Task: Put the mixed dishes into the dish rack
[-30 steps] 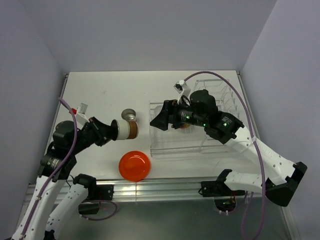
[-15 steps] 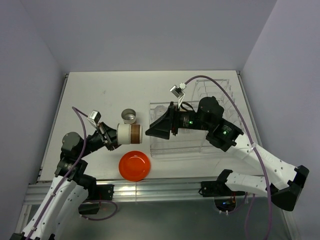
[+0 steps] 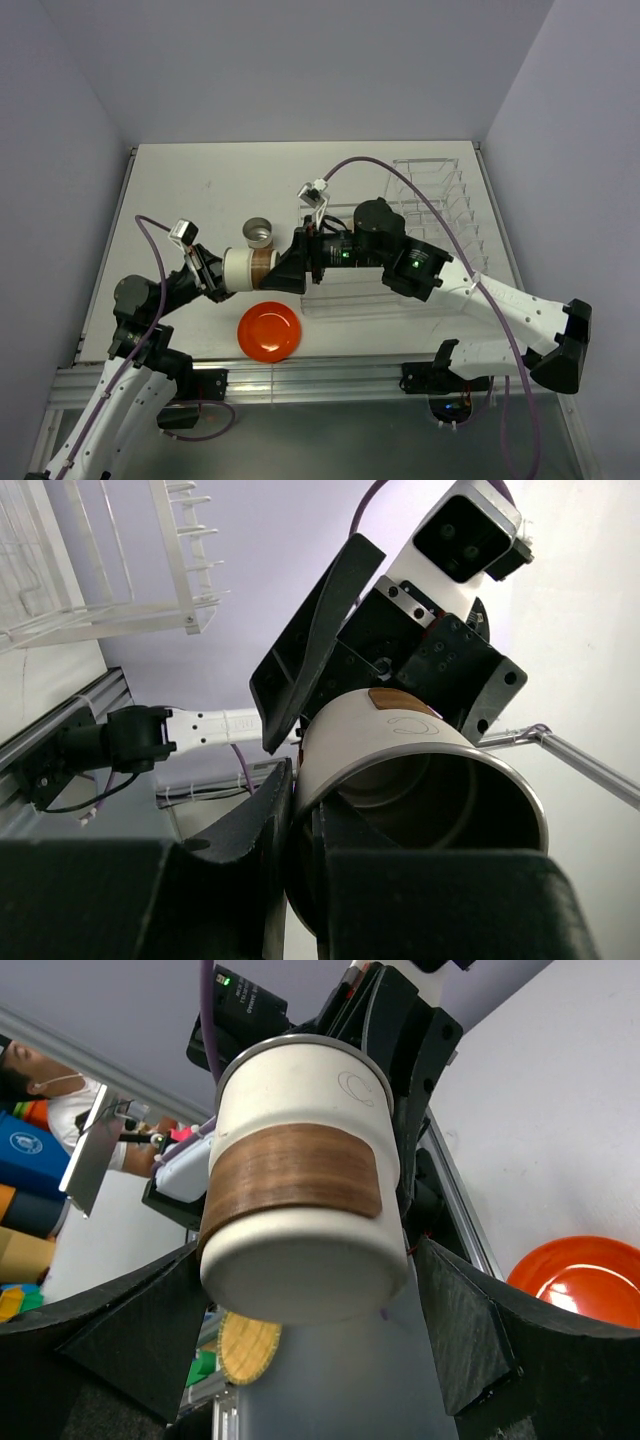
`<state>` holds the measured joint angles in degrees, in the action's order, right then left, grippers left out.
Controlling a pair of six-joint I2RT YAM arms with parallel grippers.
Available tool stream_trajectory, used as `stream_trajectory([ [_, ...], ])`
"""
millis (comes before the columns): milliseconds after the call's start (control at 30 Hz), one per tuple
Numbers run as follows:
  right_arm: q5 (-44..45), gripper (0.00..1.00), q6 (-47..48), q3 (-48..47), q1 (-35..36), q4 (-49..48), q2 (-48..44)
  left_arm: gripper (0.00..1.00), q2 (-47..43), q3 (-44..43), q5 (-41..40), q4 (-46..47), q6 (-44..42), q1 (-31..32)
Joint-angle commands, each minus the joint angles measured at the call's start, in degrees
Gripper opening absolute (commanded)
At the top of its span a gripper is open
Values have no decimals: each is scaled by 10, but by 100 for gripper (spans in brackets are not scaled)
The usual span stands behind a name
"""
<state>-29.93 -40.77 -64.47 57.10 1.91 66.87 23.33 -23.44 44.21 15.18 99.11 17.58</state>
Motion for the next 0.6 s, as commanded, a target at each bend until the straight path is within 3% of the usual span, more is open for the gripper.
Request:
stream_trajectory([
  [0, 34, 88, 18, -37, 20, -14, 11, 0, -8, -10, 4, 28, 6, 1],
  [233, 51, 87, 17, -58, 33, -16, 27, 0, -10, -11, 0, 27, 8, 1],
  [367, 49, 81, 10, -63, 34, -38, 38, 0, -14, -11, 4, 26, 10, 1],
  [467, 35, 63, 6, -65, 34, -50, 46, 0, -14, -5, 5, 34, 18, 1],
  [500, 37, 39, 4, -65, 35, -51, 47, 0, -14, -3, 6, 39, 20, 1],
  [567, 45, 7, 3, -60, 35, -52, 43, 11, -11, 1, 11, 43, 18, 1],
])
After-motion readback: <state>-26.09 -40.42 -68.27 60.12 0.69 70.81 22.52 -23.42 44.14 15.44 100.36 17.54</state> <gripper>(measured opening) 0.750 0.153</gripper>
